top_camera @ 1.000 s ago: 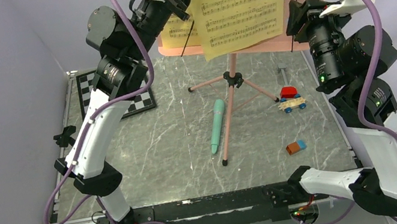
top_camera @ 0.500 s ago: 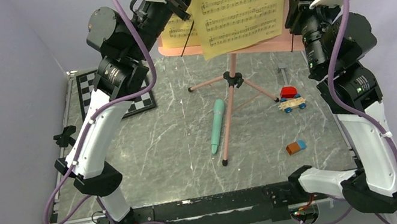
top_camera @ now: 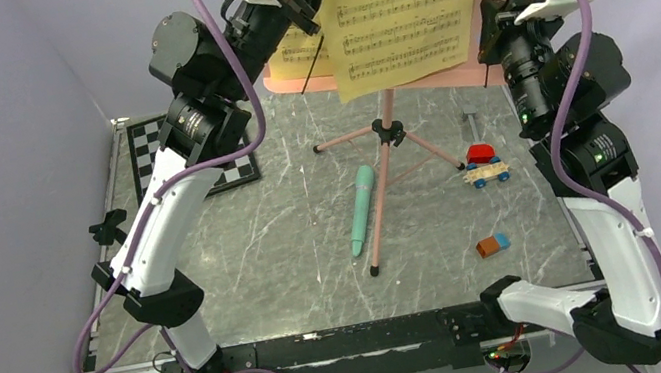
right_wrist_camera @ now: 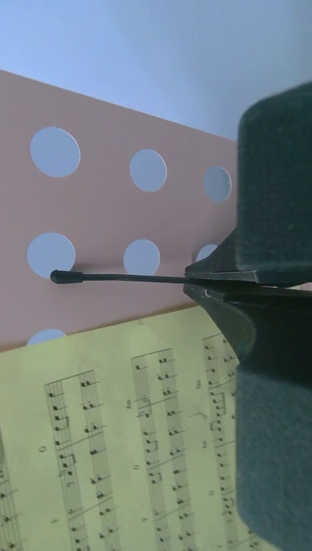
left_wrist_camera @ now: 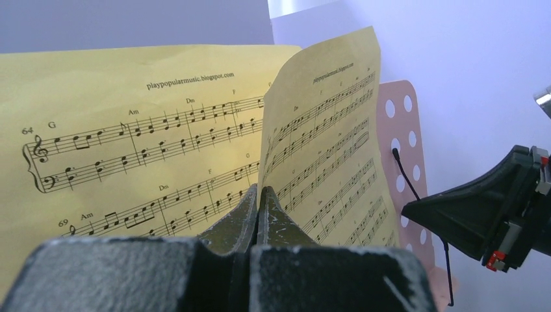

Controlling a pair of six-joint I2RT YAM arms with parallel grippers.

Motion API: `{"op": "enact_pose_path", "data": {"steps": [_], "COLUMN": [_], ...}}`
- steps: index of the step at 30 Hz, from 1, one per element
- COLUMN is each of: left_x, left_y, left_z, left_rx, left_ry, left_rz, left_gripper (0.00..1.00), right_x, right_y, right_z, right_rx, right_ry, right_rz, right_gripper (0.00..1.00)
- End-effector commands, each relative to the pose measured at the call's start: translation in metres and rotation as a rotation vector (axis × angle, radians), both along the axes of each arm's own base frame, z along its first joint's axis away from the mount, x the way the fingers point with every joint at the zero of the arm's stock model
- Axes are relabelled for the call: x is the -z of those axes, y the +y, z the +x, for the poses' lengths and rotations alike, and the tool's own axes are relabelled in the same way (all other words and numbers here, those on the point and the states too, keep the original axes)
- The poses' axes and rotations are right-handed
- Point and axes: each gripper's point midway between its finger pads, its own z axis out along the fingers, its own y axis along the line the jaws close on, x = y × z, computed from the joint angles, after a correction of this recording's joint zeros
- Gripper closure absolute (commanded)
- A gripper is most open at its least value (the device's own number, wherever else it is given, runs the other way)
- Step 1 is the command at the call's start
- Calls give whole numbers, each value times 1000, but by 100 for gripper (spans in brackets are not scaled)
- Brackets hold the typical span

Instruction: Set up the instrument practice props

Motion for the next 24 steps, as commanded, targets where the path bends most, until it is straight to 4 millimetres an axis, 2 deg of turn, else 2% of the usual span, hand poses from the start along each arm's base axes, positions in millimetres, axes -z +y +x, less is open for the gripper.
{"op": "enact_pose_path", "data": {"steps": [1,8,17,24], "left_x": [-20,-20,-16,-19], "left_y": [7,-5,-18,-25], "left_z": [-11,-8,-3,-5], "left_rx": [0,18,30,60], "left_ry": [-65,-75,-74,-94], "left_rz": [-54,-71,-84,-106], "left_gripper": [100,100,100,100], "right_x": [-15,-9,-7,-2], "right_y": [2,12,10,20], "right_z": [-18,-32,-37,-33], "right_rx": [-56,-129,-129,-172], "right_ry": [-81,-133,-151,-135], "right_rz": [-5,-51,-59,-68], "right_gripper": [93,95,97,98]}}
